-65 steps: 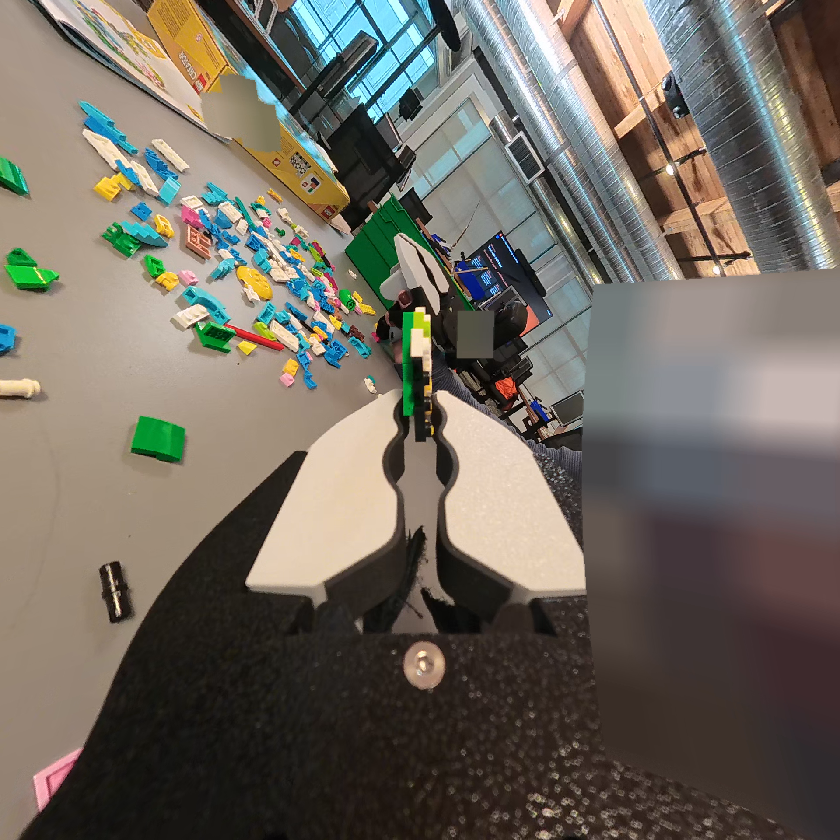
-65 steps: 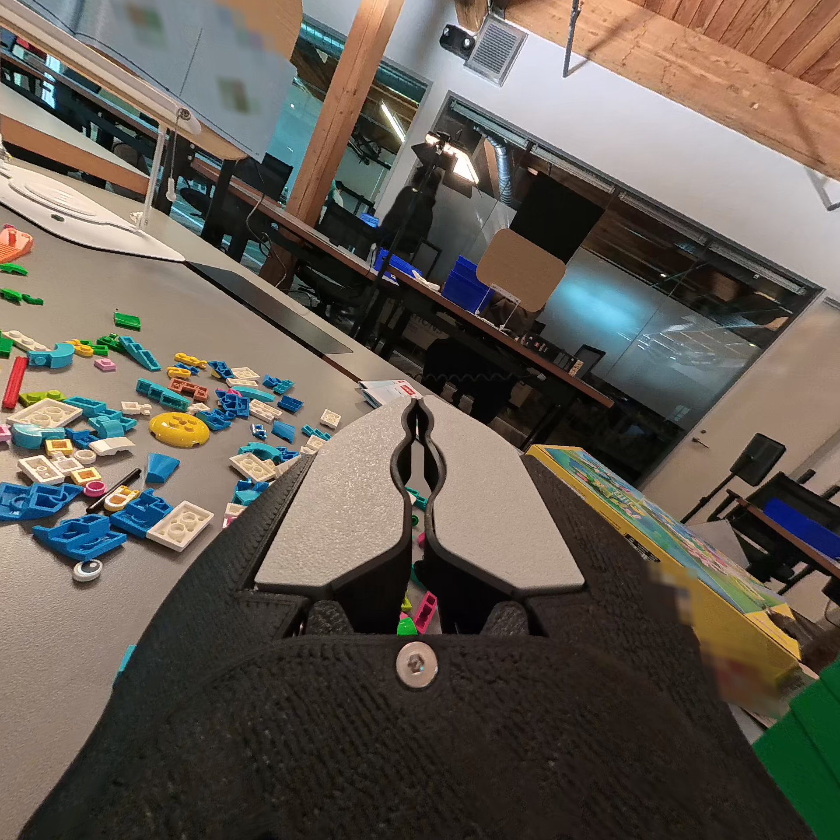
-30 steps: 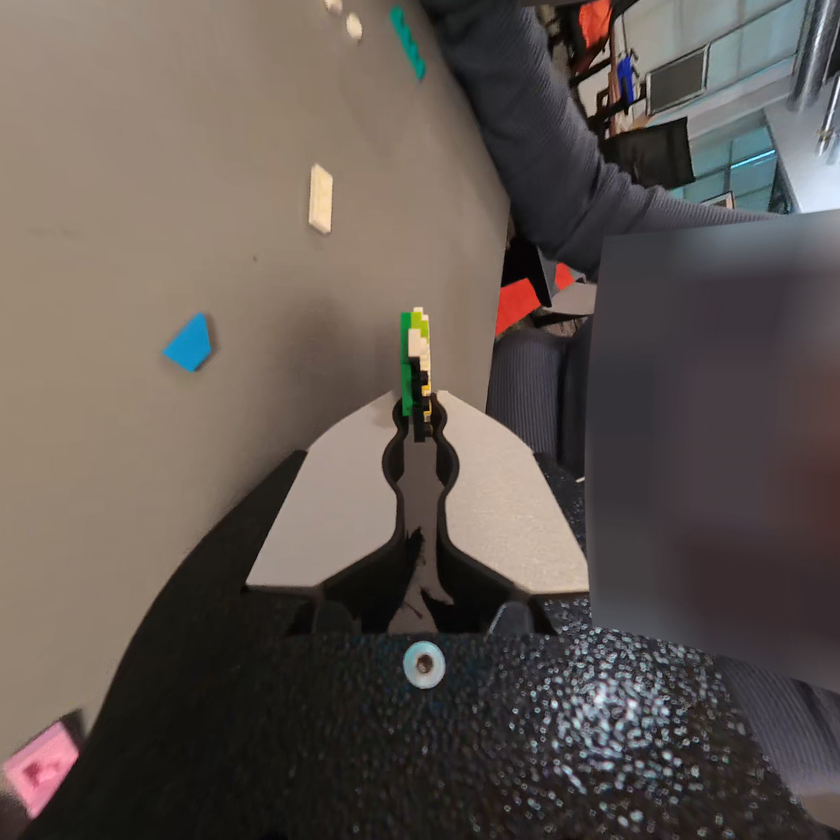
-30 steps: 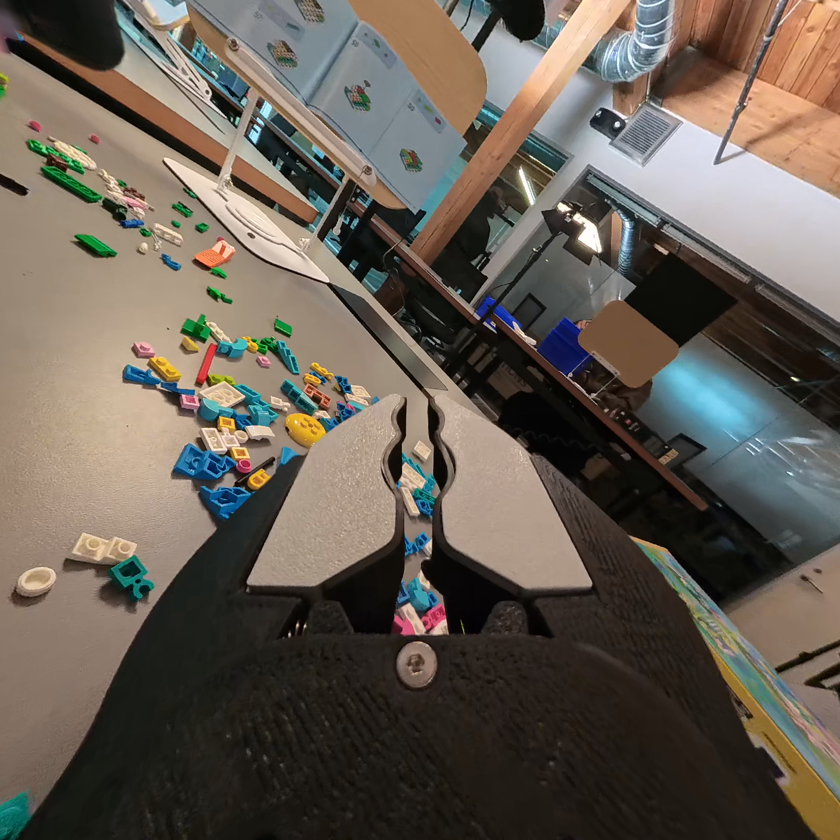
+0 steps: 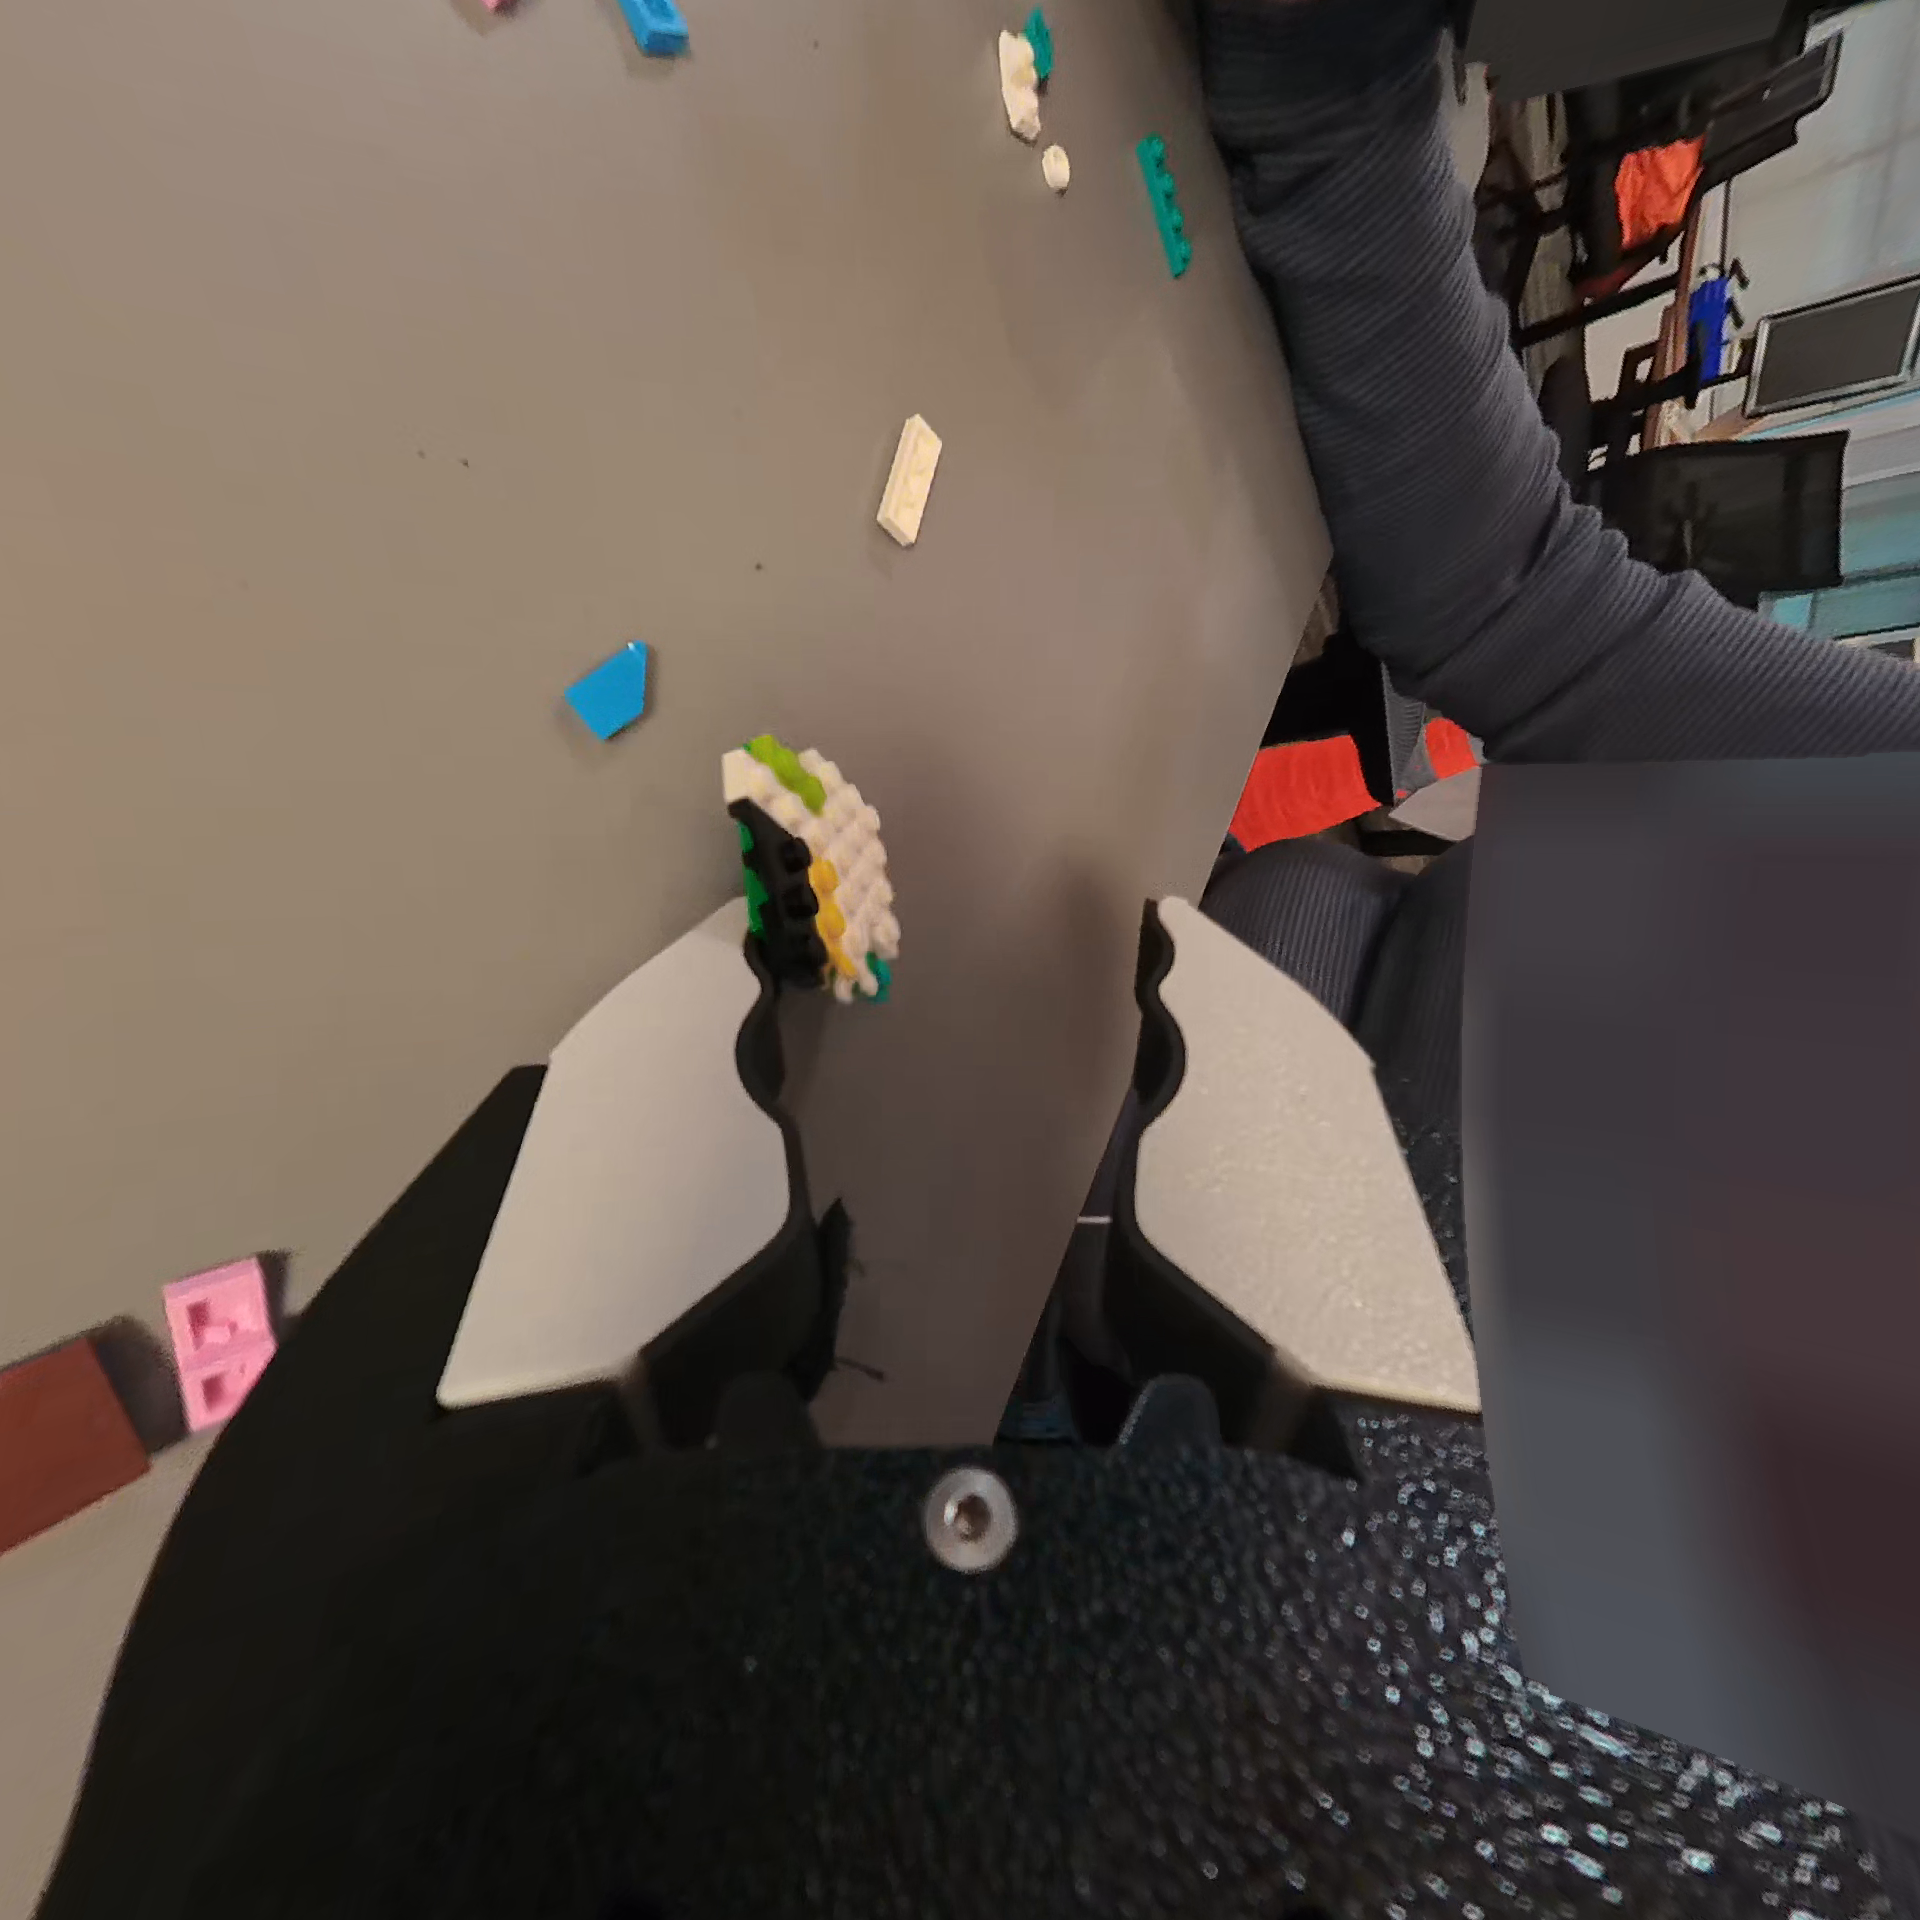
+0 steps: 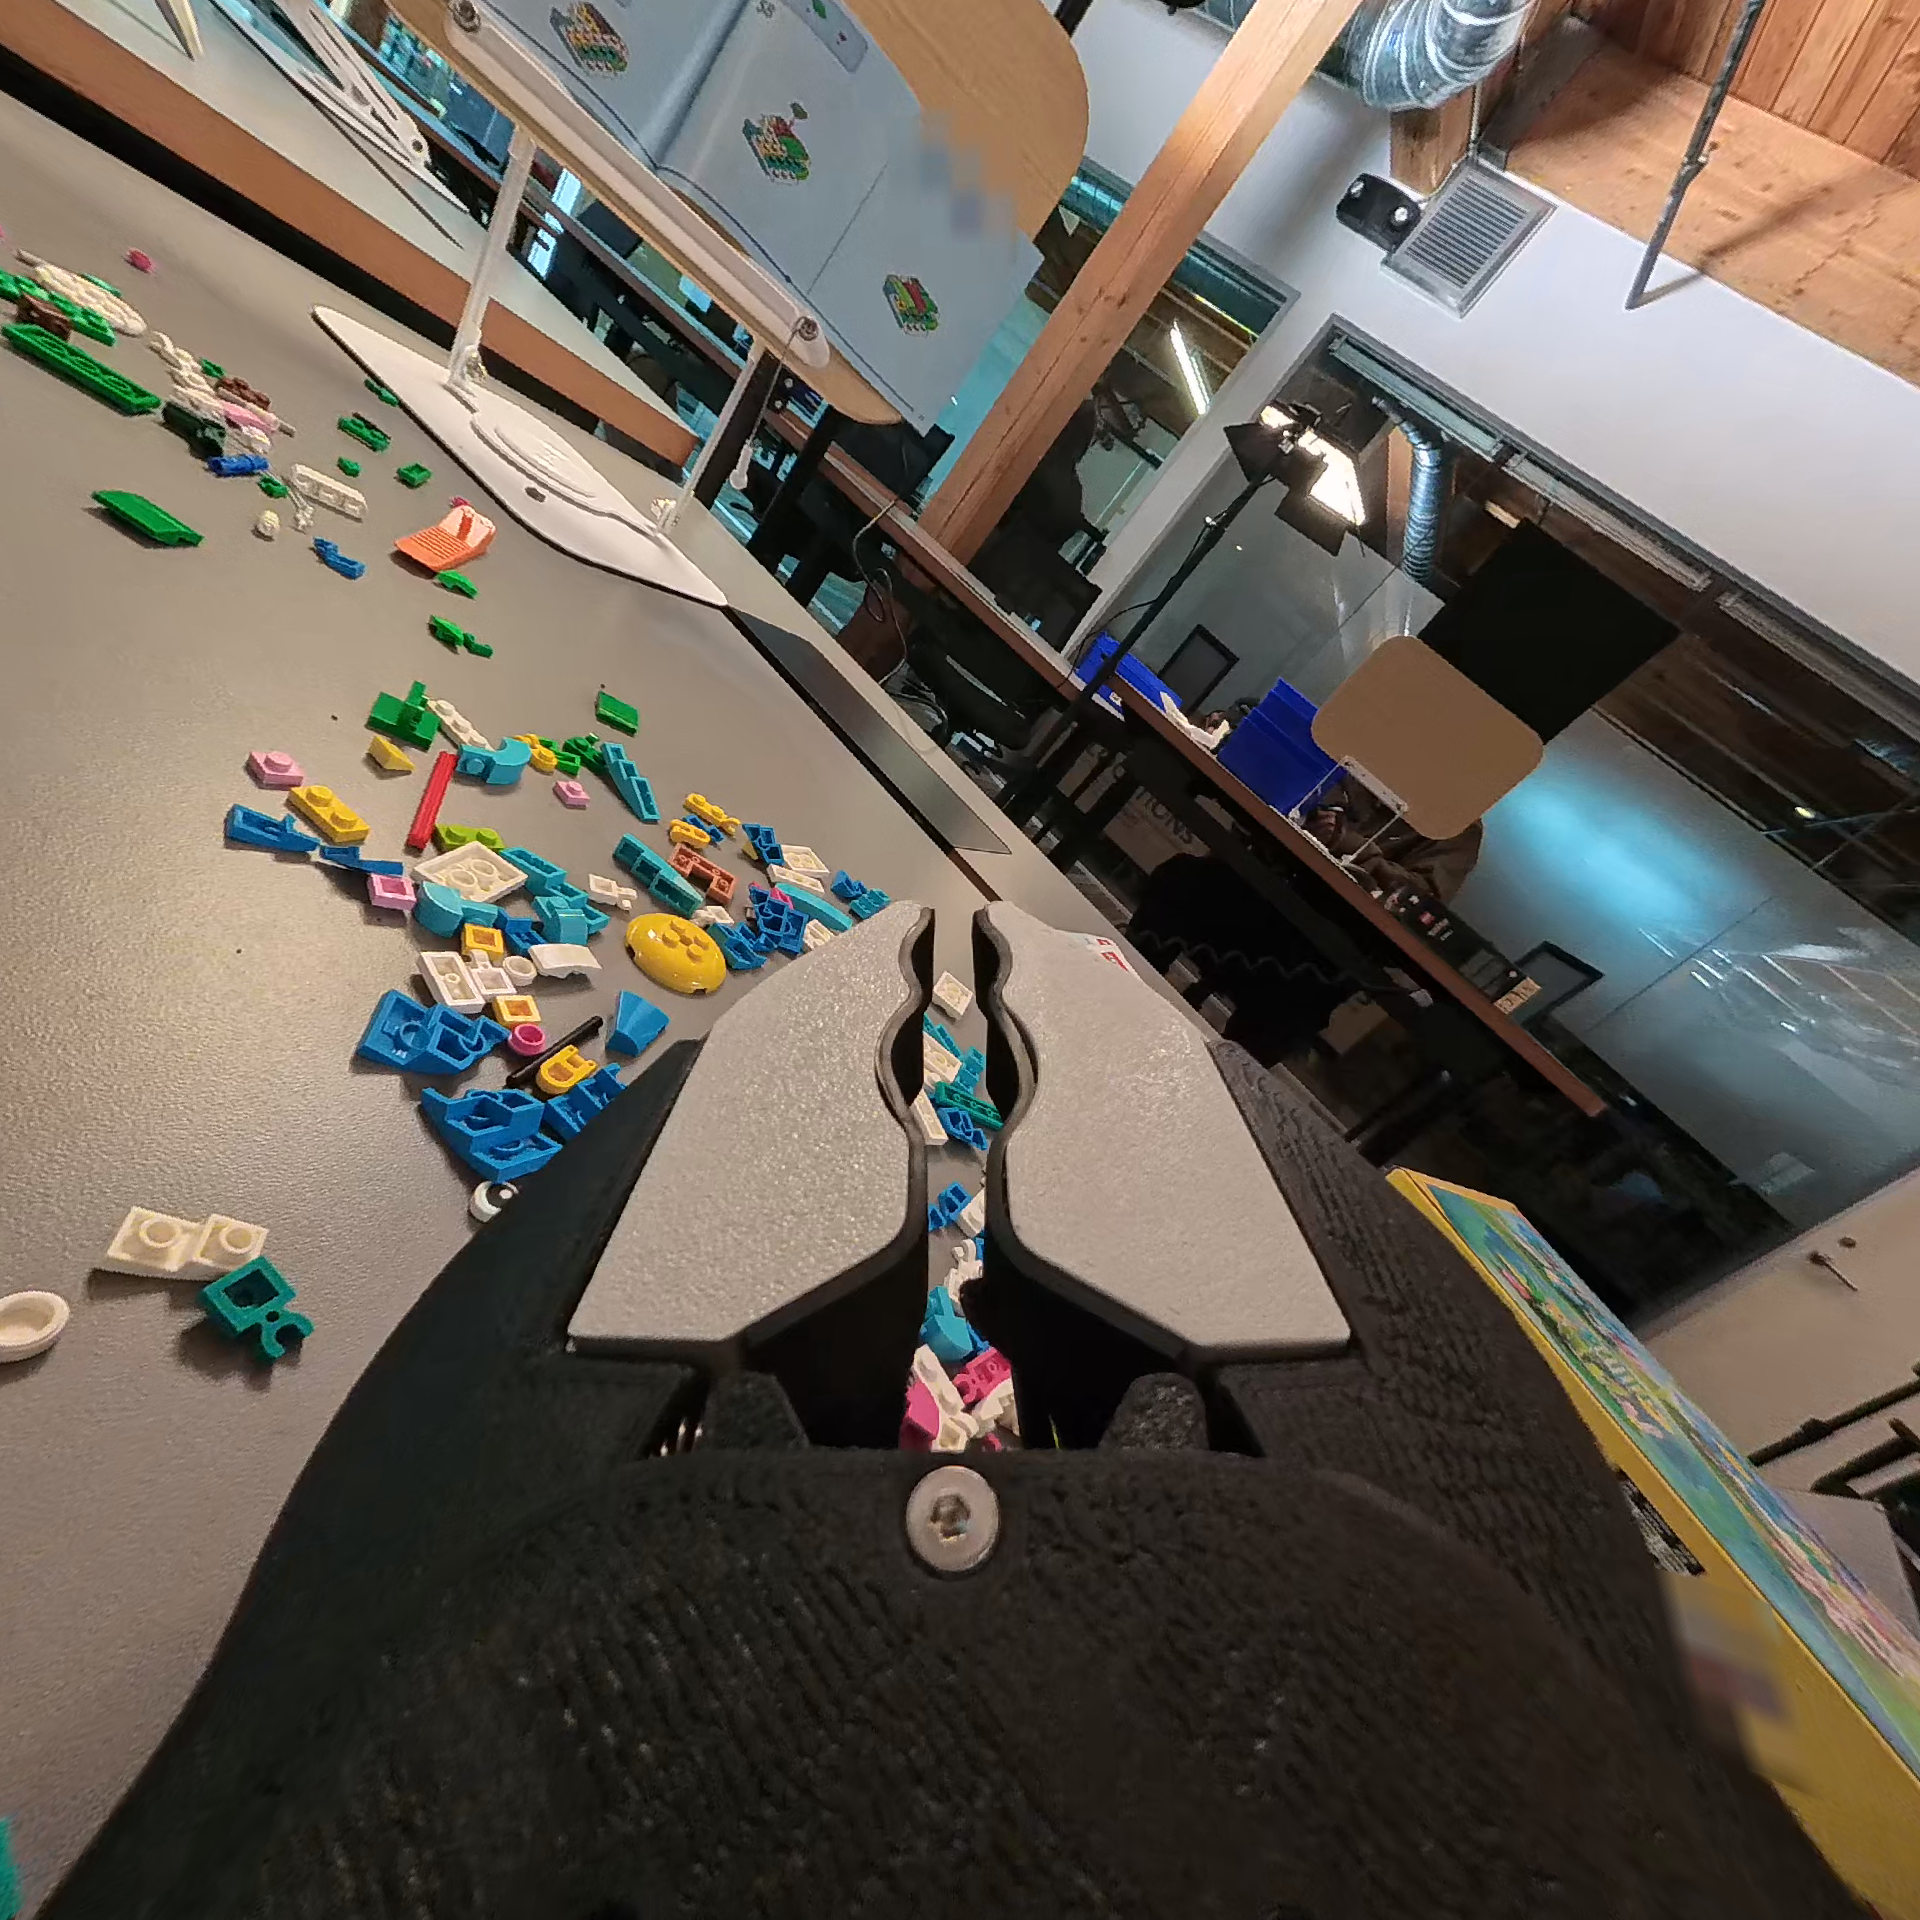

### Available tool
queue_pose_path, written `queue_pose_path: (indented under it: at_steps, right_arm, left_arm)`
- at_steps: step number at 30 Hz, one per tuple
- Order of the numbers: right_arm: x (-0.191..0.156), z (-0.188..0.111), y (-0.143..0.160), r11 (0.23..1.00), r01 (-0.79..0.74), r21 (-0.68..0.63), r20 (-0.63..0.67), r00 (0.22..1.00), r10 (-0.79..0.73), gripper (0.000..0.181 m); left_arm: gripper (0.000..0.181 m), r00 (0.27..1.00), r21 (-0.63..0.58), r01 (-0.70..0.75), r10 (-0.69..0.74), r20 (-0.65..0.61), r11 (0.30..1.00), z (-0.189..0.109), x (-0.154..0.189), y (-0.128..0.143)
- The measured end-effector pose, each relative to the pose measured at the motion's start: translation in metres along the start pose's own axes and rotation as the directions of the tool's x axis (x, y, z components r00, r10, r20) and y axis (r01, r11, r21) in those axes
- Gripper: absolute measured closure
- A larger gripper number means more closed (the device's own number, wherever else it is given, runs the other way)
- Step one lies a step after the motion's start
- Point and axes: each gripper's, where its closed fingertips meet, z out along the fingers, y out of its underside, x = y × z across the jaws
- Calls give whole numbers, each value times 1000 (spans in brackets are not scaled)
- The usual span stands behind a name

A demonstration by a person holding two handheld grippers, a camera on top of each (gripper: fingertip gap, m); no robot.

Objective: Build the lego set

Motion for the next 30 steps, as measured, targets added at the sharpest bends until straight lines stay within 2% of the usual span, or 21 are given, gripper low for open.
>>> queue_pose_path:
  at_steps: [9, 13, 17, 20, 23, 24, 26, 30]
  right_arm:
    - [-1, 1, 1, 1000, 6, -8, 0, 1000, -6, 176]
    - [1, 1, 1, 1000, 5, -7, -9, 1000, -5, 177]
    - [7, 0, 1, 1000, -3, 1, -39, 999, 3, 177]
    - [9, 0, 2, 1000, -5, -3, -51, 999, 5, 177]
    - [8, 0, 2, 1000, -2, -5, -48, 999, 1, 177]
    - [8, 0, 2, 1000, 0, -6, -48, 999, 0, 177]
    - [8, 1, 3, 1000, 1, -8, -48, 999, -1, 177]
    - [9, 2, 5, 1000, 5, -20, -55, 998, -6, 177]
  left_arm:
    - [121, 999, -123, -42, 44, 12, 992, -6, 3, 27]
    - [122, 994, -218, -103, 108, 13, 970, -11, 6, 48]
    - [124, 990, -236, -83, 107, 90, 968, -19, 3, 54]
    - [131, 980, -133, -146, 161, 115, 980, -21, 14, 30]
    - [151, 948, 81, -241, 217, 232, 967, -24, 18, -24]
    - [160, 936, 169, -276, 224, 272, 946, -25, 19, -45]
    - [164, 904, 300, -336, 216, 369, 893, -26, 11, -77]
    - [156, 842, 294, -412, 236, 485, 863, -6, -7, -96]
